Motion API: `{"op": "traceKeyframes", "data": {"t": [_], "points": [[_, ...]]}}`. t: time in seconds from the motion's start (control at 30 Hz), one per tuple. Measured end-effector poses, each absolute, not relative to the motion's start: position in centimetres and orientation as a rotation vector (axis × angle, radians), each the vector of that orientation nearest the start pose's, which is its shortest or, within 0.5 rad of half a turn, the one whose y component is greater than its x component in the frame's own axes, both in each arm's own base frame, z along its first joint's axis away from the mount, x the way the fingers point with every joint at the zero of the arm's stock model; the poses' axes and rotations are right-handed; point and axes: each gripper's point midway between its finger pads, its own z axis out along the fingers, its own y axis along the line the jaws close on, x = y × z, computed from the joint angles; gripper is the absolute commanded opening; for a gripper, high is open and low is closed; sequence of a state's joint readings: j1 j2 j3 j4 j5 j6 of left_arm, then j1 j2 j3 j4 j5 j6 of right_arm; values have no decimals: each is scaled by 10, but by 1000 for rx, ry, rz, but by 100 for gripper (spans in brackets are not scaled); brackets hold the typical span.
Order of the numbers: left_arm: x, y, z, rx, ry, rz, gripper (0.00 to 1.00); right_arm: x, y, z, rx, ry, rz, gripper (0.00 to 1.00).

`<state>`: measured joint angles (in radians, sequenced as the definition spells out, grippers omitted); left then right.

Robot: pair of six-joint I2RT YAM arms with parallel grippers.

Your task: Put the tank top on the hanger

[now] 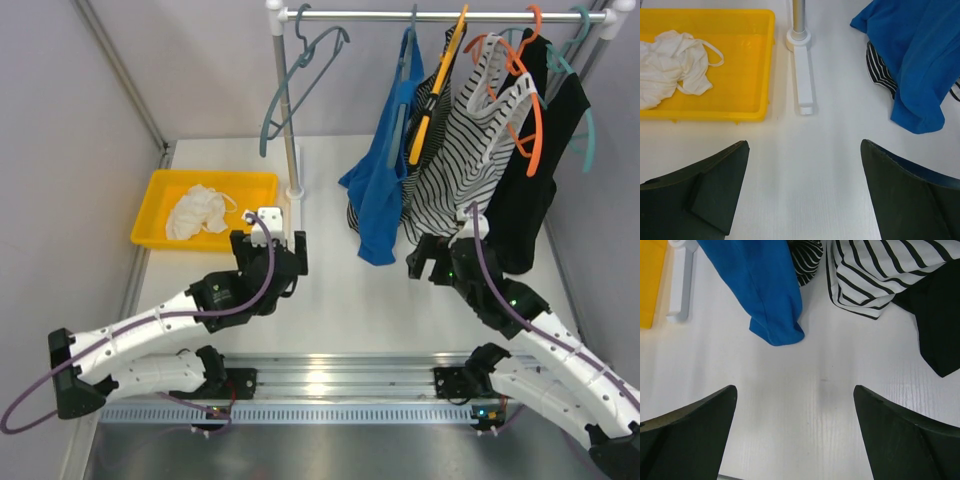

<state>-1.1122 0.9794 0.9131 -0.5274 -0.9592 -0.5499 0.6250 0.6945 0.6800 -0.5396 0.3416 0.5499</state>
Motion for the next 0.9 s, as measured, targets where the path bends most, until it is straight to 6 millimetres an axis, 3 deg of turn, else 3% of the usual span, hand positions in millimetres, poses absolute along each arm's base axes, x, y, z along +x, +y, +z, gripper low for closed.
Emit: {"op": "traceKeyframes", "data": {"t": [0.17,0.5,0.6,0.73,0.9], "points": [[258,-150,243,-105,1914,-8,98,228,120,173,84,2130,340,100],[354,-67,246,-477,1956,173,95,223,134,162,12,2195,388,100],[387,-43,224,-565,1991,221,90,222,138,159,-10,2213,401,99],[422,-16,171,-639,2094,262,76,219,143,159,-35,2222,434,98],[456,-1,109,-687,2209,246,66,217,149,162,-55,2219,468,96]]}}
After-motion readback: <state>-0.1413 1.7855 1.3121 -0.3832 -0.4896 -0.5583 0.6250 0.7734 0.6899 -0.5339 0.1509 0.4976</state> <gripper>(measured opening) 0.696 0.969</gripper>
